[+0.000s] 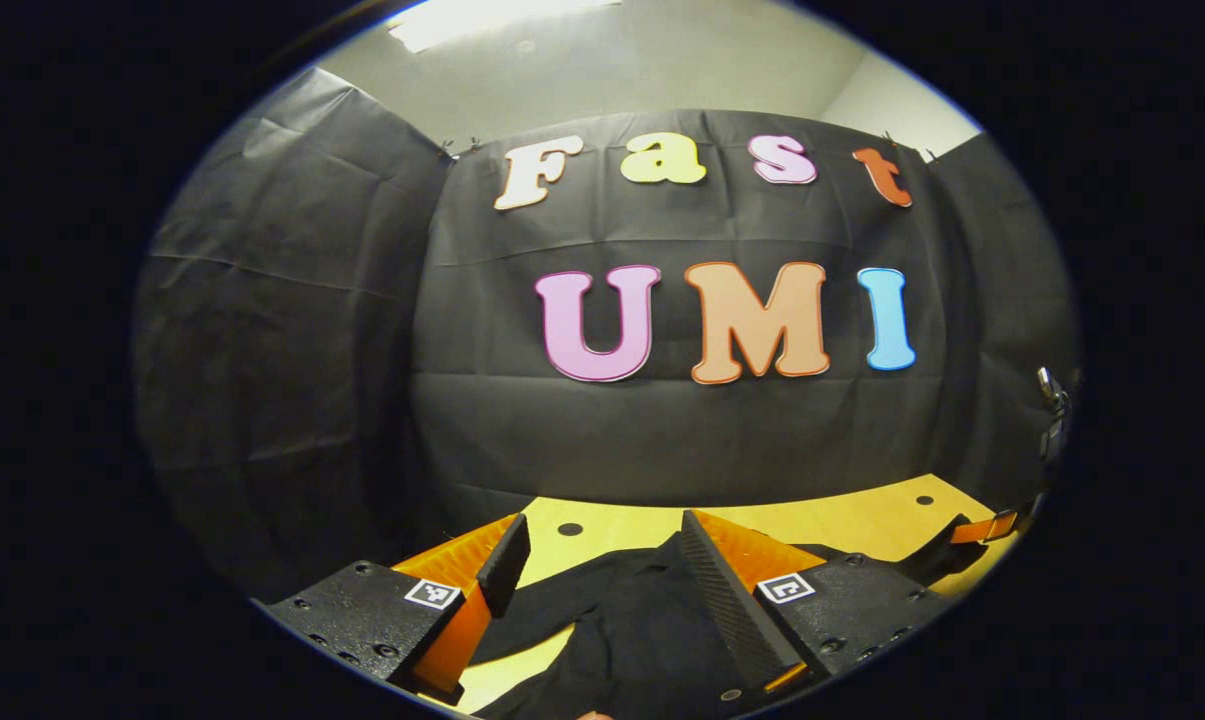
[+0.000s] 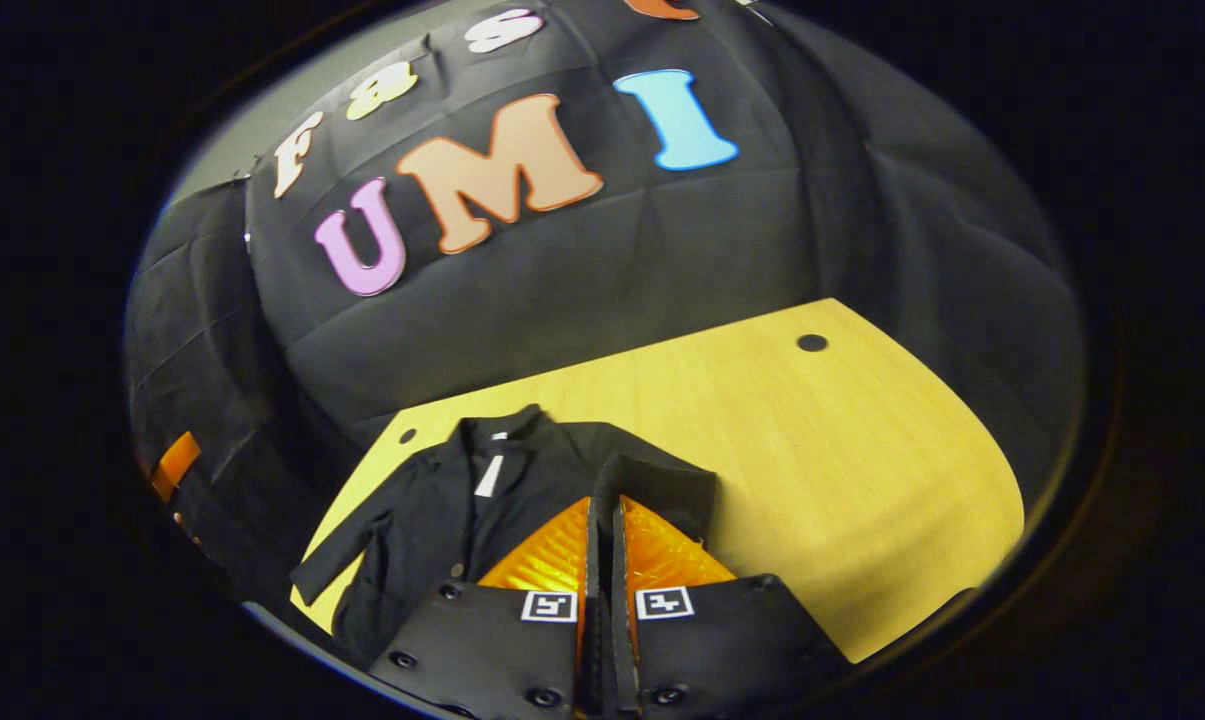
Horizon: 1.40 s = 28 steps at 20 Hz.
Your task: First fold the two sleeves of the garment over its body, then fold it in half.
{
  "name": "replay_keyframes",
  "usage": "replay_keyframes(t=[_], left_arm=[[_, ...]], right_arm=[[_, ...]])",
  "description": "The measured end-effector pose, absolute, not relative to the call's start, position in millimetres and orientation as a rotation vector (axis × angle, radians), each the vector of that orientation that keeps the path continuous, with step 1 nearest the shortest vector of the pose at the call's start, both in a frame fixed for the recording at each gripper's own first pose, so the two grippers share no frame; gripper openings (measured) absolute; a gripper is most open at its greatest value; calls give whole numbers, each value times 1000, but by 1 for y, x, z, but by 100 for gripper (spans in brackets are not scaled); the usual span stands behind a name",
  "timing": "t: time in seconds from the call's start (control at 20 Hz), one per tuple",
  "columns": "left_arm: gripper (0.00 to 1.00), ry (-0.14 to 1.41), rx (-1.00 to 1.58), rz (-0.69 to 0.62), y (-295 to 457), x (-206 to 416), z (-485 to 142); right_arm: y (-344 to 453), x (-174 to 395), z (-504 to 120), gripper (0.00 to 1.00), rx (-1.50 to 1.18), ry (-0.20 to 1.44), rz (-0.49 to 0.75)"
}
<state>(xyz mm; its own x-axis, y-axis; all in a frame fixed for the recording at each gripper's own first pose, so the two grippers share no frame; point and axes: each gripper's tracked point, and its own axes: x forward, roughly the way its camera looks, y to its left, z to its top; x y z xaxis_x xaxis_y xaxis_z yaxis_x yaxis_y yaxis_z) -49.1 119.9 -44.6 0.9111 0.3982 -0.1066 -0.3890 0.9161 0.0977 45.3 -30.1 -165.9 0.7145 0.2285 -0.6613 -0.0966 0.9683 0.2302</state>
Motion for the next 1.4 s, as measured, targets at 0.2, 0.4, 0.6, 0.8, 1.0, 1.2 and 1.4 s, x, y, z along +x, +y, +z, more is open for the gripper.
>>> replay_keyframes(t=[0.2, 0.4, 0.6, 0.8, 1.0, 1.2, 1.4], left_arm=[[96, 136, 78, 464, 153, -72, -50], [92, 143, 76, 507, 181, -91, -53], [96, 157, 81, 545, 210, -109, -61], [96, 188, 78, 583, 242, -124, -77], [96, 226, 79, 608, 273, -137, -94], [94, 266, 80, 626, 298, -144, -112], [96, 311, 71, 644, 318, -149, -135]], right_arm=[[29, 57, -148, 7, 119, 704, 276], [102, 57, -132, 7, 111, 677, 389], [173, 54, -141, 7, 89, 693, 493], [232, 48, -157, 7, 63, 725, 569], [281, 44, -175, 7, 50, 757, 611], [324, 39, -161, 33, 135, 725, 672], [321, 62, -136, 97, 125, 614, 618]])
